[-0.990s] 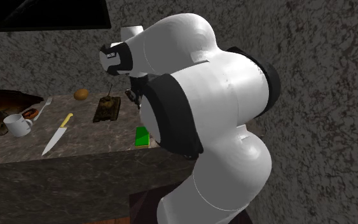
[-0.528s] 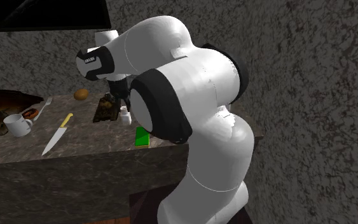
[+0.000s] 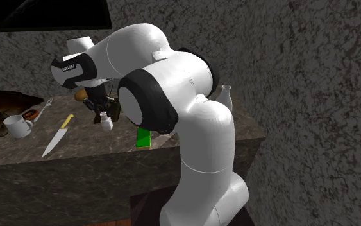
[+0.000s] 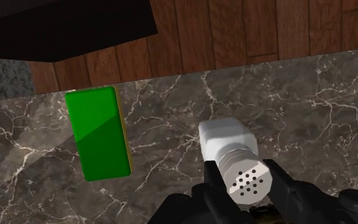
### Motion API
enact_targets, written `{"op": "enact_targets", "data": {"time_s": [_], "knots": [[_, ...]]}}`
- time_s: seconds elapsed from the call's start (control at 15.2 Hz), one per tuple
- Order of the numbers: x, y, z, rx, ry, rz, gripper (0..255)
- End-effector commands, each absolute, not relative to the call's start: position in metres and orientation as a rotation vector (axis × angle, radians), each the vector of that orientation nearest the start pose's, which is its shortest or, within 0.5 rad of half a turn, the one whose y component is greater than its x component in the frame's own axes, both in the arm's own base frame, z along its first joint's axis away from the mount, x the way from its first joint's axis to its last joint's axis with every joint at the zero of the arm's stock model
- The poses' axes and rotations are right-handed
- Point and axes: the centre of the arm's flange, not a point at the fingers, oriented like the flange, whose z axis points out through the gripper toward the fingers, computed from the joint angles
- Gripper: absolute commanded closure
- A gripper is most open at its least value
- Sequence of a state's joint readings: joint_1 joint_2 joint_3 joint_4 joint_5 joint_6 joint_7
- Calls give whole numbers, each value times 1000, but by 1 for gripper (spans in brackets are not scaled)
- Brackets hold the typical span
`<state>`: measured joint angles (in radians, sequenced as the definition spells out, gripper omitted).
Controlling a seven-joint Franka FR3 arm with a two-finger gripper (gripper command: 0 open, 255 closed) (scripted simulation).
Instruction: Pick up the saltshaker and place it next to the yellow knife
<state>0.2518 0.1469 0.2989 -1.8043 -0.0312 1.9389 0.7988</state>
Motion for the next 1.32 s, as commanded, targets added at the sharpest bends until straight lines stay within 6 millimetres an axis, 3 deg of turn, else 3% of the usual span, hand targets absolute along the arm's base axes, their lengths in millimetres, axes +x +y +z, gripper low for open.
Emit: {"op": "enact_targets", "data": {"time_s": [0.0,0.99,1.25], "knots": [[518,336,463,-3111,377,21,255],[547,535,437,-3111,377,21,255],[547,535,415,-3111,377,21,255]]}}
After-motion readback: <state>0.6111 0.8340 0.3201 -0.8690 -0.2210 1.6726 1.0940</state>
